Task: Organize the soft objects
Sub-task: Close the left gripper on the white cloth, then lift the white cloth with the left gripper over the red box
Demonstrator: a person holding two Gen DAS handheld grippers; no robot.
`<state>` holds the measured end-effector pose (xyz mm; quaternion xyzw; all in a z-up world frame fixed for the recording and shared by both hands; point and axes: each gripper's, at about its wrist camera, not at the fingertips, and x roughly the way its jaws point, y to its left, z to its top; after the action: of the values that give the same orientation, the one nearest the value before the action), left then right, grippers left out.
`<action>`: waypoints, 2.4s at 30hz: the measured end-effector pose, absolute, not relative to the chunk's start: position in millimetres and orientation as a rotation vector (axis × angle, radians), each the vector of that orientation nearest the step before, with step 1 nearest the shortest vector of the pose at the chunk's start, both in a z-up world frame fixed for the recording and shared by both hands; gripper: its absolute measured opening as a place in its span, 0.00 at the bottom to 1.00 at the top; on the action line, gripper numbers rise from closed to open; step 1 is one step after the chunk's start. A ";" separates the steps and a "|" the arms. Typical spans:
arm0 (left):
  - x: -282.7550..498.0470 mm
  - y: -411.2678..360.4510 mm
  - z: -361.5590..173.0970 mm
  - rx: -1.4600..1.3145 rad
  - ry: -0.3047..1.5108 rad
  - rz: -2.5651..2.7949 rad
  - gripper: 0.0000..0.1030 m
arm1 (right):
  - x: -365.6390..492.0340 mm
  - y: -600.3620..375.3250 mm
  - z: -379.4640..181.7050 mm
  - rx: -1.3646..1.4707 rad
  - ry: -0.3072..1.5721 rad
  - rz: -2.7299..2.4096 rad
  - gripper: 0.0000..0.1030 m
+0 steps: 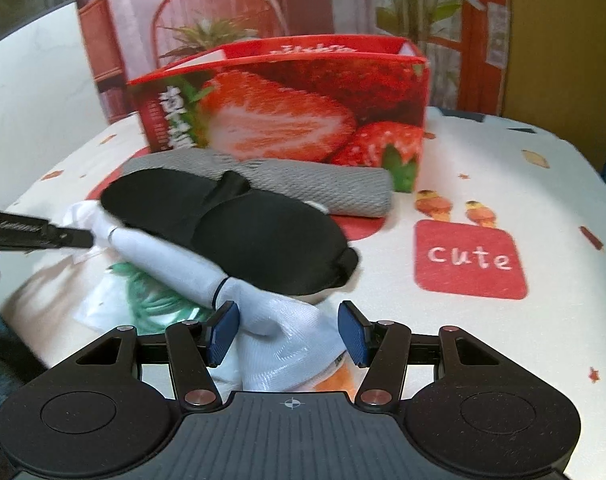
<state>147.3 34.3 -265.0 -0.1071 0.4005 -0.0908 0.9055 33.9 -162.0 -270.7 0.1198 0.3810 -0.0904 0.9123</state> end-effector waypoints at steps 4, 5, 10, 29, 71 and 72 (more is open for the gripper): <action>147.3 36.0 -264.6 -0.230 0.828 -0.187 0.17 | 34.1 -155.3 -270.2 0.223 0.801 -0.164 0.49; 146.8 36.5 -264.4 -0.230 0.828 -0.188 0.17 | 34.6 -154.9 -270.4 0.221 0.805 -0.163 0.48; 144.3 37.5 -263.5 -0.238 0.819 -0.200 0.15 | 38.2 -155.1 -272.1 0.210 0.812 -0.161 0.33; 133.9 24.8 -249.5 -0.167 0.730 -0.285 0.10 | 49.4 -188.4 -263.8 0.347 0.732 -0.230 0.15; 217.3 -12.8 -130.4 -0.196 0.519 -0.437 0.09 | 128.9 -270.4 -155.0 0.231 0.486 -0.277 0.15; 223.7 -14.7 -131.5 -0.197 0.536 -0.434 0.10 | 133.6 -273.0 -156.7 0.229 0.496 -0.277 0.15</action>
<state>223.7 -14.7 -131.5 -0.0966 0.2625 -0.2122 0.9363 133.6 -273.0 -156.7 0.1129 0.2443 -0.1365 0.9534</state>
